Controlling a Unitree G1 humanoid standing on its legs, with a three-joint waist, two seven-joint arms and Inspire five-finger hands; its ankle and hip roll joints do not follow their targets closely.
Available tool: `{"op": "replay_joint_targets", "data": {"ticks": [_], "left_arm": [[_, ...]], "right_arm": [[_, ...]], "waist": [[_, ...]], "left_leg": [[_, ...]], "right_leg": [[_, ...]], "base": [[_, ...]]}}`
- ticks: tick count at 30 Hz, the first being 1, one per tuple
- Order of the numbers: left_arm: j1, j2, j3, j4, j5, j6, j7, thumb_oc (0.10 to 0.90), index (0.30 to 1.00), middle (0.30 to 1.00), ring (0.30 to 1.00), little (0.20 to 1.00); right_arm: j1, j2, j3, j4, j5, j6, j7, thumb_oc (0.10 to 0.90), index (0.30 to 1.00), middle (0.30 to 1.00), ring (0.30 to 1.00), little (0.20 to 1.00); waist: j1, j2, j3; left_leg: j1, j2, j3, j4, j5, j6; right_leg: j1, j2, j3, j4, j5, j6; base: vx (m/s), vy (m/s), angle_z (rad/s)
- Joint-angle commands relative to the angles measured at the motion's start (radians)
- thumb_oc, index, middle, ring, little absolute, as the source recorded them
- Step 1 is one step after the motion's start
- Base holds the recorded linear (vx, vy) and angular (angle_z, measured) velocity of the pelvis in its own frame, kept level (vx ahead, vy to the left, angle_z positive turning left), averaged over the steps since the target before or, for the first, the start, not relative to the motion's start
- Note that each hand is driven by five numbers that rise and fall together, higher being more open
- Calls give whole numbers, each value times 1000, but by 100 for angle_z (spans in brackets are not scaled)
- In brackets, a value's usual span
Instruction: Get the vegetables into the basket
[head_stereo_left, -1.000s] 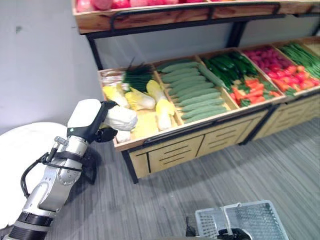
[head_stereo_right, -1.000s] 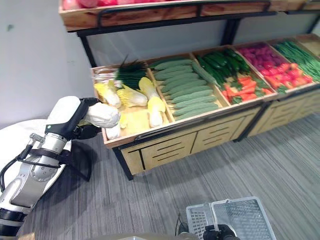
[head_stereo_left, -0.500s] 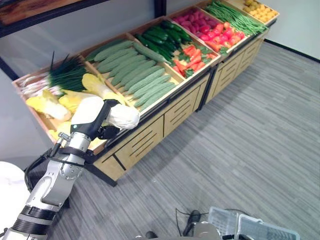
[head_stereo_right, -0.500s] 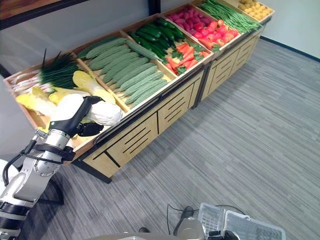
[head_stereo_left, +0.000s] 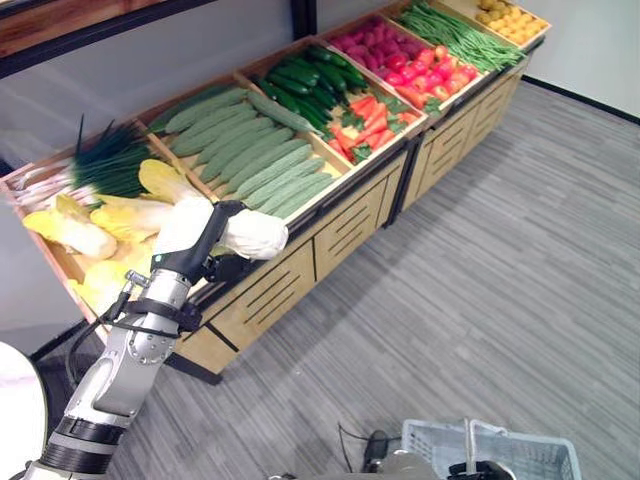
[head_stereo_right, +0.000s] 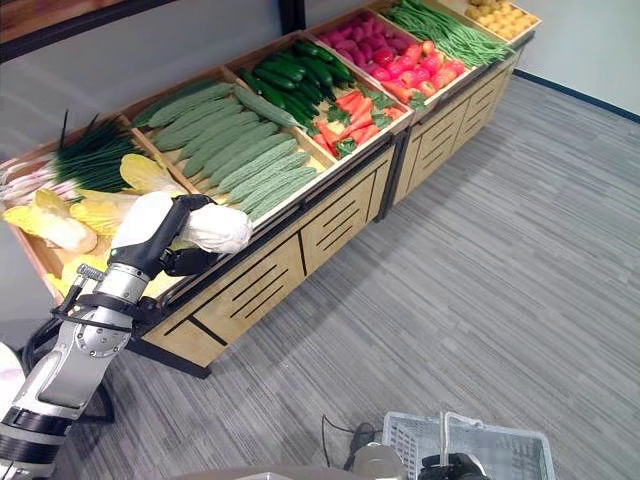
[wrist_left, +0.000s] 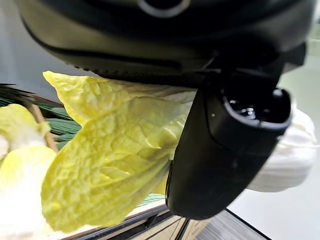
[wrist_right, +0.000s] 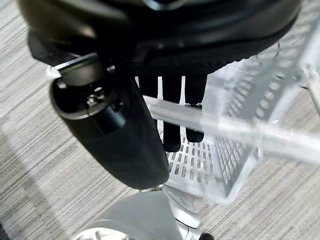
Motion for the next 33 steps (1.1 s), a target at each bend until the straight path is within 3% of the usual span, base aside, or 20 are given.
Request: {"op": "replay_joint_targets", "data": {"ticks": [1, 4, 5, 10, 12, 17, 19, 20, 21, 23, 25, 29, 33], "left_arm": [[-86, 58, 94, -113, -29, -49, 70, 400, 300, 300, 300, 300], [-77, 64, 114, -116, -9, -52, 91, 400, 300, 300, 300, 300], [-66, 71, 128, -117, -4, -52, 98, 400, 300, 300, 300, 300], [-39, 90, 152, -166, 0, -59, 73, 400, 300, 300, 300, 300], [-59, 114, 146, -165, 1, -55, 77, 400, 300, 300, 300, 300], [-91, 129, 130, -158, 5, -54, 81, 400, 300, 300, 300, 300], [-94, 131, 129, -157, 5, -54, 86, 400, 300, 300, 300, 300], [-87, 136, 138, -157, 3, -54, 89, 400, 300, 300, 300, 300], [-79, 144, 145, -161, 1, -53, 91, 400, 300, 300, 300, 300], [-78, 146, 142, -170, -8, -49, 90, 400, 300, 300, 300, 300], [-61, 140, 149, -156, -9, -37, 85, 400, 300, 300, 300, 300], [-20, 134, 174, -138, -14, -33, 84, 400, 300, 300, 300, 300], [39, 109, 201, -118, -30, -32, 81, 400, 300, 300, 300, 300]], "right_arm": [[-55, -31, 18, -8, 17, -45, -7, 400, 300, 300, 300, 300], [-73, -38, 19, -20, 15, -46, -9, 400, 300, 300, 300, 300], [-79, -37, 18, -21, 18, -47, -6, 400, 300, 300, 300, 300], [-63, -16, -22, -23, 55, -49, -11, 400, 300, 300, 300, 300], [-63, 5, -9, -24, 51, -47, -5, 400, 300, 300, 300, 300], [-72, 7, 4, -35, 31, -43, -1, 400, 300, 300, 300, 300], [-81, 5, 10, -45, 25, -45, -1, 400, 300, 300, 300, 300], [-91, 10, 17, -53, 25, -47, 2, 400, 300, 300, 300, 300], [-91, 16, 23, -61, 26, -48, 3, 400, 300, 300, 300, 300], [-81, 18, 36, -80, 23, -52, 3, 400, 300, 300, 300, 300], [-77, 20, 43, -91, 15, -53, 2, 400, 300, 300, 300, 300], [-83, 21, 45, -90, 6, -51, 2, 400, 300, 300, 300, 300], [-93, 15, 58, -117, 0, -55, 4, 400, 300, 300, 300, 300]], "waist": [[21, -15, -14], [36, -27, -1], [33, -26, -2], [19, -5, 1], [14, 3, 12], [2, 12, 29], [-4, 17, 42], [-5, 28, 48], [-3, 40, 54], [-7, 52, 46], [7, 45, 25], [28, 33, 3], [46, 11, -10]], "left_leg": [[-32, -70, -196, -98, -36, -8], [-76, -98, -324, -135, -38, 22], [-76, -102, -341, -111, -65, 38], [-35, -132, -272, -130, -94, 84], [-3, -160, -203, -142, -117, 121], [1, -185, -145, -146, -135, 148], [-2, -189, -96, -141, -146, 158], [0, -177, -70, -151, -148, 154], [-4, -159, -43, -161, -129, 151], [0, -148, -29, -195, -108, 144], [6, -144, 1, -217, -103, 134], [11, -135, 41, -241, -85, 126], [5, -122, 61, -254, -53, 104]], "right_leg": [[71, 4, 78, -92, -1, 113], [34, -13, 126, -72, 26, 112], [21, -12, 159, -52, 14, 112], [17, -33, 228, -25, 39, 137], [-13, -48, 308, -15, 81, 163], [-57, -63, 369, -20, 158, 193], [-85, -72, 383, -28, 216, 223], [-101, -77, 368, -39, 247, 247], [-118, -91, 321, -27, 237, 240], [-86, -108, 248, 23, 163, 214], [-20, -117, 169, 32, 114, 205], [12, -110, 122, 14, 117, 208], [37, -79, 119, -34, 75, 196]], "base": [[30, 94, -54], [-17, 131, -44], [61, 185, -82], [73, 334, -89], [-9, 469, -77], [-61, 235, -57], [-86, 164, -85], [-134, 149, -114], [-113, 100, -130], [-63, 5, -127], [13, -73, -59], [-1, -132, -48], [-21, -235, -34]]}}
